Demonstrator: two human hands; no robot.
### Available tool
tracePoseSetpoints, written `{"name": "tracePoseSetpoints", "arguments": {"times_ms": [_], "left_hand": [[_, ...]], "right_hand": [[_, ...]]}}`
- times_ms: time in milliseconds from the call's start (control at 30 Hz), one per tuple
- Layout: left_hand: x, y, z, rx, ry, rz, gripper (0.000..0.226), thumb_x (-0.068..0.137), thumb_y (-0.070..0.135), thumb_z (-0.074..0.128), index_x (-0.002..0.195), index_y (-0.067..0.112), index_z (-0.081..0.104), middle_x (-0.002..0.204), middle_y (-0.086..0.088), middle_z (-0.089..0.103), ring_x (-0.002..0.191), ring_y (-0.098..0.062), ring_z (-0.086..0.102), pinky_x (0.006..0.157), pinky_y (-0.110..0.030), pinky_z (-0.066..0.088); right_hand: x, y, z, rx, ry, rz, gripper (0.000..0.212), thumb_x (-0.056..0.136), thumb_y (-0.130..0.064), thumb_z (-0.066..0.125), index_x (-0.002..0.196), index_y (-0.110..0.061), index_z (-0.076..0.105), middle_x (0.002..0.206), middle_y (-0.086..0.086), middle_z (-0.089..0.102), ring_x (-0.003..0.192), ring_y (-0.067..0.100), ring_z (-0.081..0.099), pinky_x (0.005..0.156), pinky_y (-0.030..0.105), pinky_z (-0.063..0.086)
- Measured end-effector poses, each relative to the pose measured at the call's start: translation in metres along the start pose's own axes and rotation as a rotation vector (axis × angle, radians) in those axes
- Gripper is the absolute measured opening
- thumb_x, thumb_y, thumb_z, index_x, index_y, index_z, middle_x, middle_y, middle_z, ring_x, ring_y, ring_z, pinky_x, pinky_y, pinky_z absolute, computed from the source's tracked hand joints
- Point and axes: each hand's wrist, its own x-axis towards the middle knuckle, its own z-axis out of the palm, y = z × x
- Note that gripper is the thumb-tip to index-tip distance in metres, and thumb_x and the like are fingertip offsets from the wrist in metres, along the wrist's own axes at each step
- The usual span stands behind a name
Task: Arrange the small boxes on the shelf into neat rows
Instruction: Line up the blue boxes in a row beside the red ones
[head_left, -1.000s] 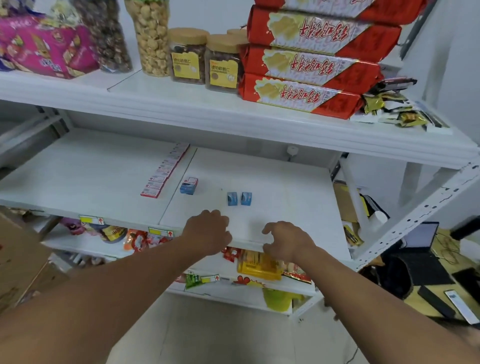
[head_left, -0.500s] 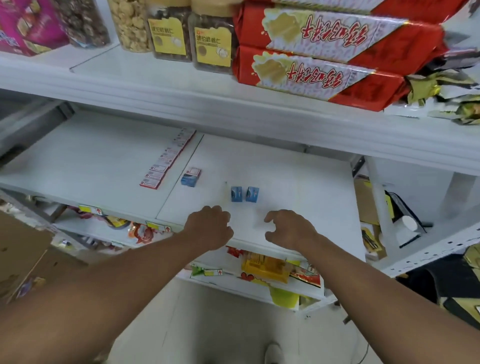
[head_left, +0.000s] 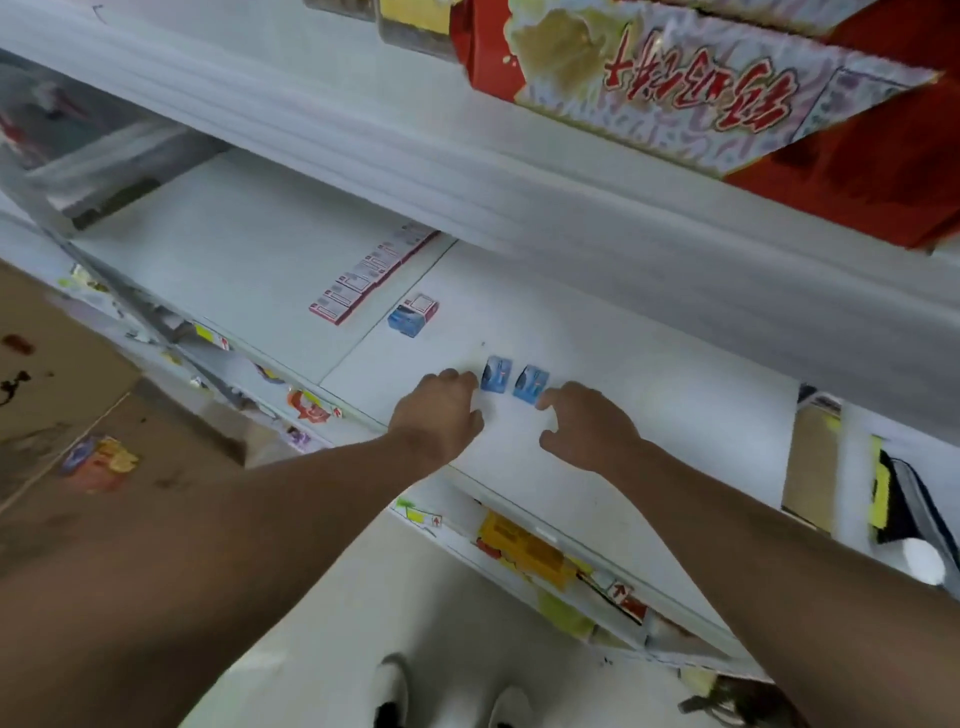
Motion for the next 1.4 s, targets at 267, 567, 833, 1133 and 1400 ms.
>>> {"name": "tracePoseSetpoints", "arguments": {"times_ms": [267,567,833,1133,1400], "left_hand": [[0.078,0.007,0.044,-0.190,0.027,-0.054,0.070,0.099,0.048,0.068,0.156,0.021,0.037,0.147,-0.008,0.051,0.127,-0.029,0.056,0.102,-0.043,0.056],[0.103,0.006,0.076,-0.257,0.055,-0.119,0.048,0.103,0.038,0.066,0.141,0.014,0.050,0.136,-0.010,0.062,0.122,-0.028,0.058,0.104,-0.040,0.053],[0.077,-0.020,0.063,-0.272,0.065,-0.100,0.042,0.102,0.034,0.067,0.134,0.009,0.058,0.130,-0.013,0.062,0.116,-0.029,0.059,0.102,-0.038,0.052],[0.017,-0.040,0.029,-0.240,0.057,-0.127,0.032,0.094,0.024,0.067,0.123,0.010,0.064,0.117,-0.013,0.065,0.107,-0.033,0.062,0.090,-0.043,0.055],[-0.064,-0.062,-0.044,-0.199,0.125,-0.208,0.036,0.088,0.022,0.071,0.124,0.016,0.068,0.115,-0.007,0.066,0.104,-0.030,0.063,0.086,-0.035,0.052]], "right_hand": [[0.065,0.015,0.011,-0.038,0.091,-0.108,0.068,0.089,-0.016,0.075,0.151,-0.027,0.048,0.158,-0.005,0.043,0.133,0.023,0.049,0.106,0.036,0.046],[0.085,0.018,0.027,-0.081,0.089,-0.238,0.045,0.088,-0.010,0.076,0.126,-0.025,0.058,0.127,-0.005,0.061,0.113,0.022,0.058,0.091,0.038,0.055],[0.080,0.013,0.030,-0.105,-0.038,-0.262,0.047,0.085,-0.020,0.082,0.128,-0.018,0.064,0.129,0.005,0.053,0.108,0.028,0.061,0.093,0.042,0.054],[0.043,0.005,0.020,-0.086,0.007,-0.210,0.032,0.091,-0.019,0.068,0.123,-0.016,0.064,0.117,0.003,0.063,0.106,0.025,0.064,0.091,0.035,0.050],[0.015,-0.081,-0.010,0.004,0.013,-0.346,0.042,0.086,-0.027,0.075,0.126,-0.018,0.065,0.117,0.006,0.069,0.103,0.027,0.066,0.091,0.040,0.055]]}}
